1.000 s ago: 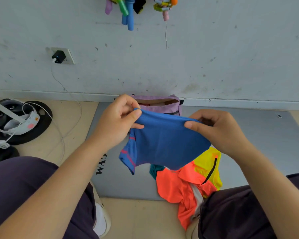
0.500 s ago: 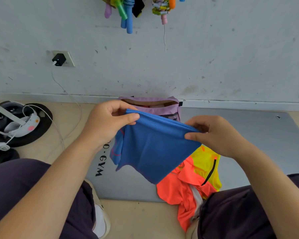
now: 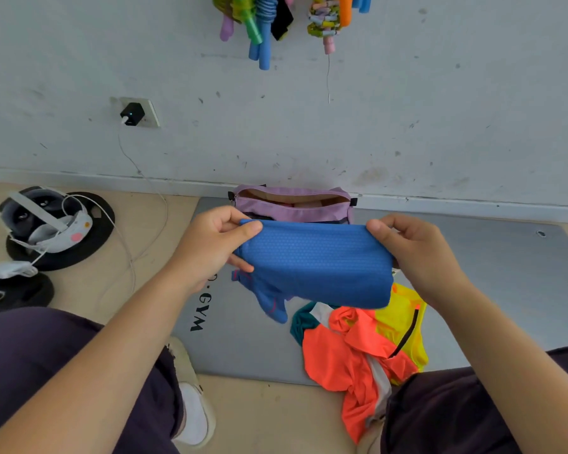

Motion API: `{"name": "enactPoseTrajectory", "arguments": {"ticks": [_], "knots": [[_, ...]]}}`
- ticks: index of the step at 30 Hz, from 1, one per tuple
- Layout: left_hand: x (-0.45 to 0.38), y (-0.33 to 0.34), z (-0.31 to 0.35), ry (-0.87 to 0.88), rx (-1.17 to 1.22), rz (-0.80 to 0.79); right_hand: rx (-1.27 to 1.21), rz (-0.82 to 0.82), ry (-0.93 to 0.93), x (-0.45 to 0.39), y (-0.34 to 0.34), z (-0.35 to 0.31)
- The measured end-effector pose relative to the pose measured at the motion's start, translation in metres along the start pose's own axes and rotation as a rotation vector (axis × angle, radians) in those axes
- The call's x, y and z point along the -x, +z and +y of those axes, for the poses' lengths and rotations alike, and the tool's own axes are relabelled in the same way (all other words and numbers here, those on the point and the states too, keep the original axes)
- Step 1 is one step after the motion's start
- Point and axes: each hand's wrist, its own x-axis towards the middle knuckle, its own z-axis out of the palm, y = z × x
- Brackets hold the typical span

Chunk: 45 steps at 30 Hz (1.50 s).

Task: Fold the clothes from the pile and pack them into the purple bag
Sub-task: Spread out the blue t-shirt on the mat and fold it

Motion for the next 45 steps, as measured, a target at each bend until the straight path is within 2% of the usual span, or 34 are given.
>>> {"name": "enactPoseTrajectory", "arguments": {"ticks": [5,7,9,11,18,21,24,29,32,34,38,39,41,43,45], "knots": [[-0.017,-0.031,-0.014,-0.083,0.114,0.050,-0.029,-0.234,0.037,-0.029,0.008,-0.006],[-0.033,-0.041,-0.032,-0.144,0.027,0.070,0.075,-0.271,0.056,-0.048,0.025,0.007],[-0.049,-0.047,-0.059,-0.189,-0.193,0.122,0.211,-0.266,0.073,-0.065,0.049,0.029],[-0.064,-0.049,-0.085,-0.233,-0.291,0.150,0.222,-0.258,0.129,-0.079,0.074,0.056],[-0.072,-0.045,-0.154,-0.263,0.063,0.216,-0.156,-0.055,0.292,-0.088,0.125,0.122],[-0.054,-0.029,-0.204,-0.419,0.176,0.343,-0.281,0.000,0.464,-0.058,0.148,0.167],[-0.032,-0.003,-0.275,-0.629,0.168,0.445,-0.175,-0.031,0.629,-0.026,0.177,0.226],[0.008,0.023,-0.368,-0.964,0.064,0.308,-0.052,-0.171,0.800,0.003,0.196,0.300],[0.020,0.025,-0.390,-1.015,-0.040,0.239,0.030,-0.238,0.920,0.010,0.203,0.321],[0.022,0.022,-0.396,-1.057,-0.151,0.139,0.129,-0.330,0.950,0.014,0.203,0.330],[0.013,0.006,-0.391,-1.189,-0.424,-0.341,0.348,-0.699,0.953,0.015,0.194,0.331],[0.006,0.001,-0.389,-1.177,-0.485,-0.360,0.423,-0.772,0.933,0.010,0.193,0.329],[-0.012,-0.005,-0.387,-1.043,-0.611,-0.155,0.632,-0.769,0.717,-0.007,0.195,0.325],[-0.031,-0.007,-0.385,-0.851,-0.713,0.150,0.798,-0.596,0.419,-0.023,0.202,0.319],[-0.046,-0.005,-0.387,-0.765,-0.632,0.338,0.832,-0.477,0.219,-0.035,0.214,0.312]]}}
